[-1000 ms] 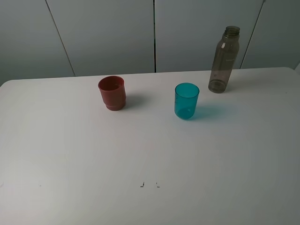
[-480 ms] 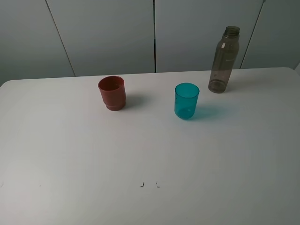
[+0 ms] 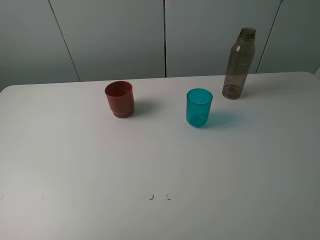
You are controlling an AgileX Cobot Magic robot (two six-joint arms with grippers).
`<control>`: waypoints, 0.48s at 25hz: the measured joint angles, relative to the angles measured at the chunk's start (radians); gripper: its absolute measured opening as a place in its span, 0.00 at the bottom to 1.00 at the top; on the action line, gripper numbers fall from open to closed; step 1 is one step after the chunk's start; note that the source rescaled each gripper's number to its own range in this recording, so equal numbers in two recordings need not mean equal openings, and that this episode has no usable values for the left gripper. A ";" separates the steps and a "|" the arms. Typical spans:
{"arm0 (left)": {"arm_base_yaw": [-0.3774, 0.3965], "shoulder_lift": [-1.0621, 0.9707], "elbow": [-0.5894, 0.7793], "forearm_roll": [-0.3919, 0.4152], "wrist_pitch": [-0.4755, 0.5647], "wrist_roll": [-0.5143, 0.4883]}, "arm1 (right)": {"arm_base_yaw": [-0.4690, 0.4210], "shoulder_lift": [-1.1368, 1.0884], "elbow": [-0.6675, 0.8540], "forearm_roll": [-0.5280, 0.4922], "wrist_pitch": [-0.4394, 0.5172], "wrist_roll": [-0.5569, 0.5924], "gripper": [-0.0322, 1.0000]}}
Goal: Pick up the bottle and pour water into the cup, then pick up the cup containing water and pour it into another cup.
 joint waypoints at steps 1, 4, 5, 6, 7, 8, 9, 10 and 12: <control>0.000 0.000 0.000 0.000 0.000 0.000 | 0.000 0.000 0.000 0.000 0.000 0.000 1.00; 0.000 0.000 0.000 0.000 0.000 0.000 | 0.000 0.000 0.000 0.000 0.000 0.000 1.00; 0.000 0.000 0.000 0.000 0.000 0.000 | 0.000 0.000 0.000 0.000 0.000 0.000 1.00; 0.000 0.000 0.000 0.000 0.000 0.000 | 0.000 0.000 0.000 0.000 0.000 0.000 1.00; 0.000 0.000 0.000 0.000 0.000 0.000 | 0.000 0.000 0.000 0.000 0.000 0.000 1.00; 0.000 0.000 0.000 0.000 0.000 0.000 | 0.000 0.000 0.000 0.000 0.000 0.000 1.00; 0.000 0.000 0.000 0.000 0.000 0.000 | 0.000 0.000 0.000 0.000 0.000 -0.002 1.00; 0.000 0.000 0.000 0.000 0.000 0.000 | 0.000 0.000 0.000 0.000 0.000 -0.002 1.00; 0.000 0.000 0.000 0.000 0.000 0.000 | 0.000 0.000 0.000 0.000 0.000 -0.002 1.00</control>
